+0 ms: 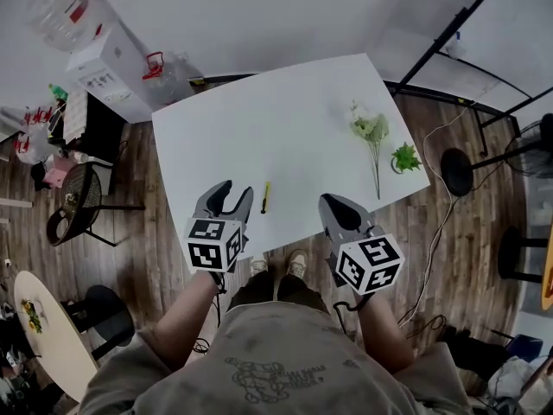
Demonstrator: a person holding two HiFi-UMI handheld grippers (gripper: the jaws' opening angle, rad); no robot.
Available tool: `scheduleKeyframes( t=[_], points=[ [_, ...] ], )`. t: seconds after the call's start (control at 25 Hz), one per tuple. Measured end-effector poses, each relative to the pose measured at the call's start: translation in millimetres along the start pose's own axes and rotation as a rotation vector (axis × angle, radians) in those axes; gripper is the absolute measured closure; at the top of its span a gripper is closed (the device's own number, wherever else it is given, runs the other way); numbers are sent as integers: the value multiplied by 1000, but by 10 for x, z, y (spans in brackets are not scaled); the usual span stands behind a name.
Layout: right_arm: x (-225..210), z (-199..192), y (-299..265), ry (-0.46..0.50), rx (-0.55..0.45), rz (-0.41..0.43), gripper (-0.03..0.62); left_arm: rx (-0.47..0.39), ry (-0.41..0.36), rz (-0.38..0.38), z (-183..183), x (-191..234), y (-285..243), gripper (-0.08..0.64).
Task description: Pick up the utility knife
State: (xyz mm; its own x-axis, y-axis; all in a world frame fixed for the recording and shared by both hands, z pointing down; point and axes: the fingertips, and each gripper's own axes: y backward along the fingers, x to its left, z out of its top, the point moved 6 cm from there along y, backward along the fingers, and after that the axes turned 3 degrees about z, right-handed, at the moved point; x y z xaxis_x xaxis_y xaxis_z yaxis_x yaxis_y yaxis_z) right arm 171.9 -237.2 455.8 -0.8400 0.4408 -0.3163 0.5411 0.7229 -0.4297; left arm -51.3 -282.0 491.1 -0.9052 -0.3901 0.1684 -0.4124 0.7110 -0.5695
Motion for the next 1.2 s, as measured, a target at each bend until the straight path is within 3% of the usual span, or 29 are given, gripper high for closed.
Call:
scheduleKeyframes(
  t=[0.36, 0.6, 0.8, 0.92, 1.2],
  points=[
    [-149, -468, -262, -47, 118, -22, 565, 172, 11, -14, -708, 79, -587, 374],
    [-193, -677, -349, -83, 179, -19, 565, 291, 16, -82, -1039, 0, -873, 374],
    [-226, -817, -380, -113, 206, -21, 565, 362, -8, -100, -1287, -79, -1088, 374],
    [-248, -869, -364, -111, 225, -29, 565, 403, 36, -102, -1423, -82, -1180, 384],
    [-286, -920, -291, -119, 233, -60, 565, 438, 17, -93, -1562, -112, -1254, 414]
  ],
)
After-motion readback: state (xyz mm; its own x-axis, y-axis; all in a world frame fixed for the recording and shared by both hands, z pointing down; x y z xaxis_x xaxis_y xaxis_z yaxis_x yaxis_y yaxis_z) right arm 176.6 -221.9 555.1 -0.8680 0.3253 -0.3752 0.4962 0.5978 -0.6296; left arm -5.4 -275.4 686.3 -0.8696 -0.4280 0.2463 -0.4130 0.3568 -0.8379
